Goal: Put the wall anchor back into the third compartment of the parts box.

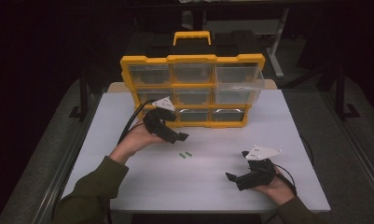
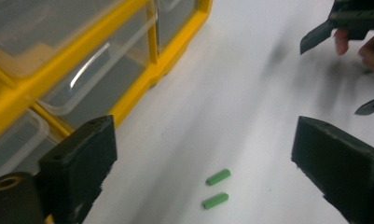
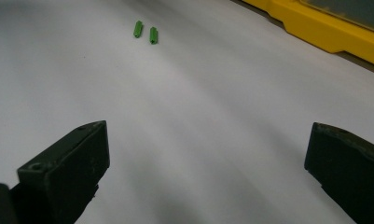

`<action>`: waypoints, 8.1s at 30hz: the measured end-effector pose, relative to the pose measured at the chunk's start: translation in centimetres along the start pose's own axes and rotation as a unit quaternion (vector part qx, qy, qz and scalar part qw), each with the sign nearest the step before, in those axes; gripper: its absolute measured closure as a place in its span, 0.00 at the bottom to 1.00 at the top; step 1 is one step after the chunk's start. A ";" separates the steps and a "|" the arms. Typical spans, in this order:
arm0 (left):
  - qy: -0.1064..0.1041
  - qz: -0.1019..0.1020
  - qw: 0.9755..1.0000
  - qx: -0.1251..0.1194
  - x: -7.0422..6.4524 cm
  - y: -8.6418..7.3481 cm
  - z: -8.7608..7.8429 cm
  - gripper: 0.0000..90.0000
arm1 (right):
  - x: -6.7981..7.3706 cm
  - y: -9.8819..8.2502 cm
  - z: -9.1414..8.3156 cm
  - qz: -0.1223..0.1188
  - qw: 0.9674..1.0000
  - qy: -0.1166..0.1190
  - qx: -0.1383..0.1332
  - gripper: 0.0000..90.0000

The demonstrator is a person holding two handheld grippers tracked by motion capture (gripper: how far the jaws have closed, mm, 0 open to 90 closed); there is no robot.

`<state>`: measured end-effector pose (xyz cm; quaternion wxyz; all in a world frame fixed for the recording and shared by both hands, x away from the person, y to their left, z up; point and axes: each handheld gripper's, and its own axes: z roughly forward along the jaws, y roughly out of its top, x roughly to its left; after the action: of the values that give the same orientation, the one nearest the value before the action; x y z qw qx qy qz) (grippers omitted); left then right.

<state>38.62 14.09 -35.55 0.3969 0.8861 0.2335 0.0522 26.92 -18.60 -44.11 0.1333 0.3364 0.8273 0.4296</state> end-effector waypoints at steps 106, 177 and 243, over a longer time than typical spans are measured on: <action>-0.075 0.010 0.997 0.023 0.2 -5.6 3.0 0.95 | 0.1 -0.1 0.3 -0.013 1.000 -0.008 0.012 0.00; -0.131 0.040 0.990 -0.036 -0.4 13.2 -7.4 0.95 | -0.1 0.0 0.2 -0.006 1.000 -0.010 0.011 0.00; -0.088 0.075 0.993 -0.031 -2.0 22.2 -4.4 0.83 | 0.0 0.0 0.0 -0.006 1.000 -0.008 0.007 0.00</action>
<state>43.85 3.42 -16.22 0.4385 0.8895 0.1285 0.0107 26.91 -18.67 -44.12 0.1401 0.3357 0.8314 0.4200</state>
